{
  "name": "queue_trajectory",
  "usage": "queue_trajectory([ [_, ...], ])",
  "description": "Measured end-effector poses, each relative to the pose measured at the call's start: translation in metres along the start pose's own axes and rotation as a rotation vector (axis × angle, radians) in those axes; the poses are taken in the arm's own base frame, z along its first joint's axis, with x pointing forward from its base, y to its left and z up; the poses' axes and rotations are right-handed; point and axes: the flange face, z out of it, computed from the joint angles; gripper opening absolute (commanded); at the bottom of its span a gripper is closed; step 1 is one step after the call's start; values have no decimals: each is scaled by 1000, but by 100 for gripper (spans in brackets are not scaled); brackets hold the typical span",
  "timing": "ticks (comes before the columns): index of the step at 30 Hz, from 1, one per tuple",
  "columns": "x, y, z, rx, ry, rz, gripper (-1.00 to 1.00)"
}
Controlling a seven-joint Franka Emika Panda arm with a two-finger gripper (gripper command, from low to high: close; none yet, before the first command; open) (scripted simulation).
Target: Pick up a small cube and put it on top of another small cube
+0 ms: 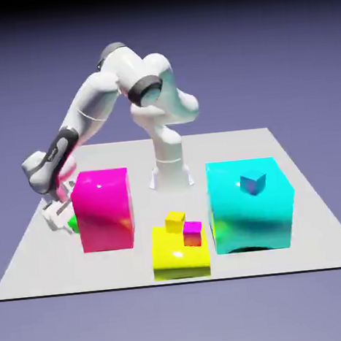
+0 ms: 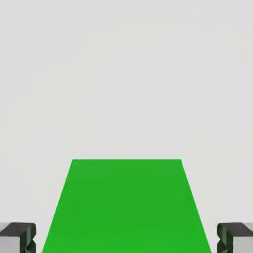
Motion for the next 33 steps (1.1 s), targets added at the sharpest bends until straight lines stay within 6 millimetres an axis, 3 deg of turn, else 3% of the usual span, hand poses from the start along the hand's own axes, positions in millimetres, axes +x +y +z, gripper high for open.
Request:
queue_trajectory([
  [3,-4,6,-49,0,0,2,-100],
  [4,-23,1,-45,-37,23,-81,-100],
  [9,-105,1,-95,-9,50,-307,-100],
  [17,-218,30,-160,46,70,-613,-100],
  [23,-297,72,-119,-3,68,-619,-100],
  [30,-377,142,-62,-80,77,-621,-100],
  [33,-405,186,-15,-133,118,-579,-100],
])
